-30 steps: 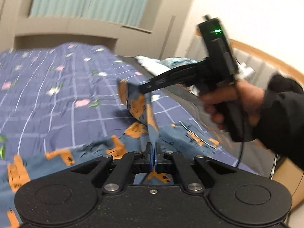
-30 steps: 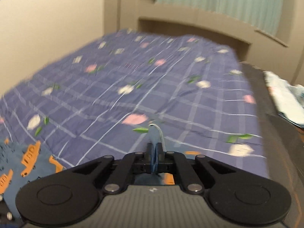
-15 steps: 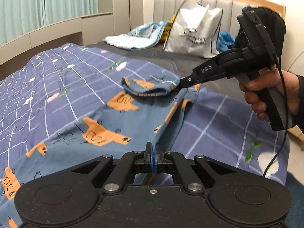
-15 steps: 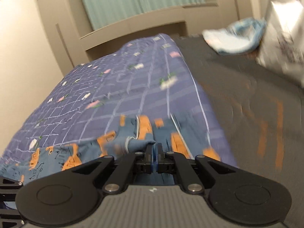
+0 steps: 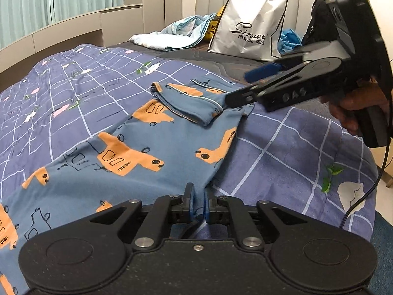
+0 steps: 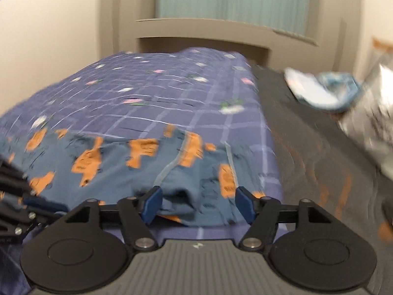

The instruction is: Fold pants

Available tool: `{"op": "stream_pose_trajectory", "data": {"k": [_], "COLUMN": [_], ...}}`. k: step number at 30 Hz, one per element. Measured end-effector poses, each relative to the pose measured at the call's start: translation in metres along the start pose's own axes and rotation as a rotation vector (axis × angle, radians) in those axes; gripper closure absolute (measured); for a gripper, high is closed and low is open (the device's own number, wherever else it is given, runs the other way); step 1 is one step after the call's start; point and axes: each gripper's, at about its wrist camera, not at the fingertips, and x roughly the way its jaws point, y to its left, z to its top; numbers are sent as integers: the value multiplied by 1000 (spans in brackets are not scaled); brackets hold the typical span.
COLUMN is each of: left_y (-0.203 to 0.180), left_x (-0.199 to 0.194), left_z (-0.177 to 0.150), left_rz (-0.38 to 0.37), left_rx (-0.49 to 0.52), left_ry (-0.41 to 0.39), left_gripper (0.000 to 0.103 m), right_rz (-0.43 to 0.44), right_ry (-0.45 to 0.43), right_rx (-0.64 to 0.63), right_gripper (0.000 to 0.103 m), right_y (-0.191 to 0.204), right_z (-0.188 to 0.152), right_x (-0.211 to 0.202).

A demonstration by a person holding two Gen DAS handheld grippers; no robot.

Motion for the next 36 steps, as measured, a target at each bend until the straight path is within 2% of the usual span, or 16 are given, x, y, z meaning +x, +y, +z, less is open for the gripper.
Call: {"op": "stream_pose_trajectory", "data": {"k": [2, 4, 5, 7, 8, 9, 10, 12, 17, 21, 24, 27, 30, 32, 34, 36], "left_y": [0, 0, 0, 0, 0, -1, -1, -1, -1, -2, -3, -2, -1, 2, 6, 12], "left_x": [0, 0, 0, 0, 0, -1, -1, -1, -2, -3, -3, -2, -3, -7, -14, -22], "left_z": [1, 1, 1, 1, 1, 1, 1, 1, 1, 0, -2, -1, -1, -1, -1, -1], "left_rz": [3, 6, 8, 10, 10, 11, 12, 12, 12, 18, 21, 15, 4, 0, 17, 42], "left_rx": [-8, -21, -25, -33, -35, -34, -32, -32, -35, -19, -17, -25, -52, -88, -135, -175], "left_ry": [0, 1, 1, 0, 0, 0, -2, -3, -6, -7, -5, -5, -7, -17, -31, -49], "left_gripper": [93, 92, 92, 93, 93, 94, 94, 94, 96, 96, 96, 93, 80, 54, 36, 28], "right_rz": [15, 24, 23, 4, 5, 10, 0, -21, -98, -126, -114, -106, -126, -157, -182, -194], "right_ry": [-8, 0, 7, 29, 38, 43, 37, 10, -48, -29, 5, 27, 32, 21, 10, -3], "right_rx": [-101, -201, -245, -310, -320, -309, -289, -229, 15, 259, 381, 414, 400, 384, 353, 311], "right_gripper": [33, 48, 51, 67, 73, 89, 99, 101, 101, 101, 101, 101, 98, 85, 56, 47], "right_y": [20, 40, 49, 59, 60, 58, 55, 41, -13, -67, -96, -103, -99, -95, -89, -82], "right_z": [6, 8, 6, 3, 2, 3, 4, 7, 9, -2, -16, -27, -29, -27, -23, -20], "right_x": [7, 18, 23, 33, 36, 38, 37, 31, 17, 16, 18, 21, 21, 16, 12, 8]}}
